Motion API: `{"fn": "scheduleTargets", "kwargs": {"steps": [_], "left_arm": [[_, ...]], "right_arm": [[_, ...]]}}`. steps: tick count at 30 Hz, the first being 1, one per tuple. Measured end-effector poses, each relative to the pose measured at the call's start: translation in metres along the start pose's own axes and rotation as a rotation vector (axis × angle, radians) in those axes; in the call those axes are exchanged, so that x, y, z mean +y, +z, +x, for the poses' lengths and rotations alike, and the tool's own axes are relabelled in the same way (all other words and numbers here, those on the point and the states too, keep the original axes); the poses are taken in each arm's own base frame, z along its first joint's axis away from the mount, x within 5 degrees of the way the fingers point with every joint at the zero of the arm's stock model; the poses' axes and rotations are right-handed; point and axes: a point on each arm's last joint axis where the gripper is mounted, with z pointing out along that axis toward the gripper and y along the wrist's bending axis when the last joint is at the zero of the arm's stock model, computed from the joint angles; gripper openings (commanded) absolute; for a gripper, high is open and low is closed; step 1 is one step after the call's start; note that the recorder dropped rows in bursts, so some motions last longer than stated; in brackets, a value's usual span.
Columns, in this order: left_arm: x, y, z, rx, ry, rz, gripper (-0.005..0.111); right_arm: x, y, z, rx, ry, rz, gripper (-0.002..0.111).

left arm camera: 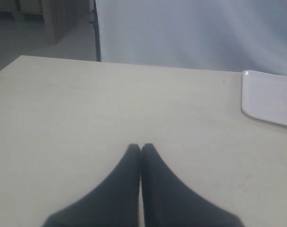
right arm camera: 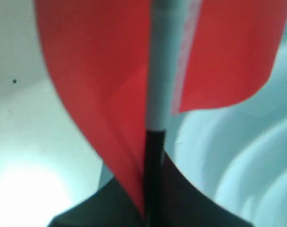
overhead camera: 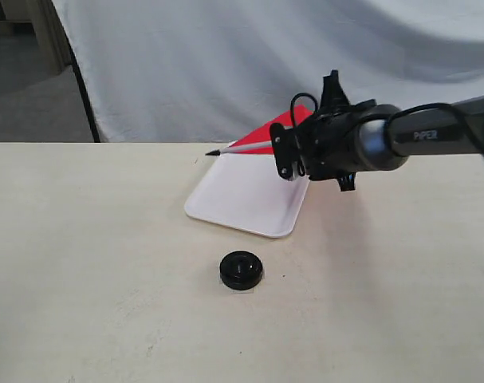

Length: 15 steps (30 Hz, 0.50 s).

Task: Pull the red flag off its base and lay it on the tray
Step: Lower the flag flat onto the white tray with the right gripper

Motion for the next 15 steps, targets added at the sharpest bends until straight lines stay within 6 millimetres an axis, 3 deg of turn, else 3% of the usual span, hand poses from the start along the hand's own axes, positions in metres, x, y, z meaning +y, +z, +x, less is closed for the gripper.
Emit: {"fn": "scheduleTargets", "kwargs": {"steps": [6,15], "left_arm": [[0.0,0.0,0.0,0.0,0.0,0.0,0.0],[0.0,0.0,0.0,0.0,0.0,0.0,0.0]], "right_arm": [[0.015,0.018,-0.032,-0.175,-0.156,0.023,-0.001],[0.024,0.037,-0.054,-0.246,-0.268,0.031,-0.001]]}}
